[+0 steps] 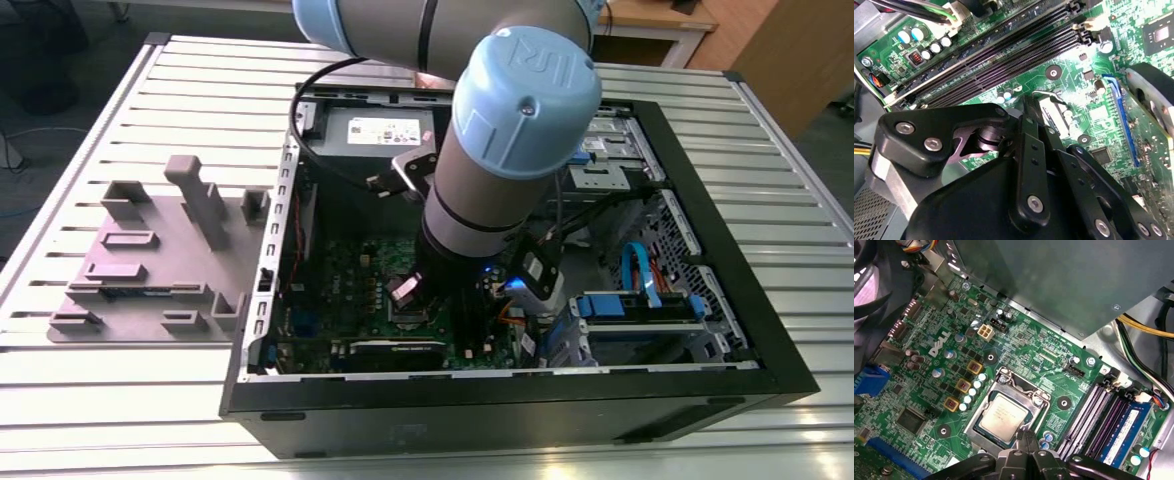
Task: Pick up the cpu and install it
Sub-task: 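Install the first cpu locking lever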
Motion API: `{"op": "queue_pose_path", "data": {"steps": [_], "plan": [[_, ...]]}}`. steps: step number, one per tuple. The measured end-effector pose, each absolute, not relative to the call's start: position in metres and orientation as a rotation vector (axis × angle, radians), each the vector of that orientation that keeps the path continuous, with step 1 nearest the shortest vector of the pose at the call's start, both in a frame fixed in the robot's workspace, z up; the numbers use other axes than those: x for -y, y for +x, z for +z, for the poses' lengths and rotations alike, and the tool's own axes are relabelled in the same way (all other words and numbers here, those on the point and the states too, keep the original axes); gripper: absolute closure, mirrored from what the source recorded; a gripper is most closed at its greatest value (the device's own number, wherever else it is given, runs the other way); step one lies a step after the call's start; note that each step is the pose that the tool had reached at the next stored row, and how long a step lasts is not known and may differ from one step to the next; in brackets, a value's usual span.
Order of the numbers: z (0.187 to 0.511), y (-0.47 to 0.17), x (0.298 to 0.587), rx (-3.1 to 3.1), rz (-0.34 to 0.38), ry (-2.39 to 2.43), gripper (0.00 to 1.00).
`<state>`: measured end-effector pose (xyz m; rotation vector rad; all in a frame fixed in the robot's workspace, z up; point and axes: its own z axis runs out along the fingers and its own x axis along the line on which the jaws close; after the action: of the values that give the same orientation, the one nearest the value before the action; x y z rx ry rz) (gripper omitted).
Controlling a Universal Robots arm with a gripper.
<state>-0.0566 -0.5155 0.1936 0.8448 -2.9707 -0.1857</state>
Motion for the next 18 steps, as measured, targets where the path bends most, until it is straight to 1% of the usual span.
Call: {"op": "queue_pose_path", "data": {"steps": [18], "plan": [[0.1889, -0.0504, 0.5157, 2.936, -0.183, 0.945, 0.89]]}}
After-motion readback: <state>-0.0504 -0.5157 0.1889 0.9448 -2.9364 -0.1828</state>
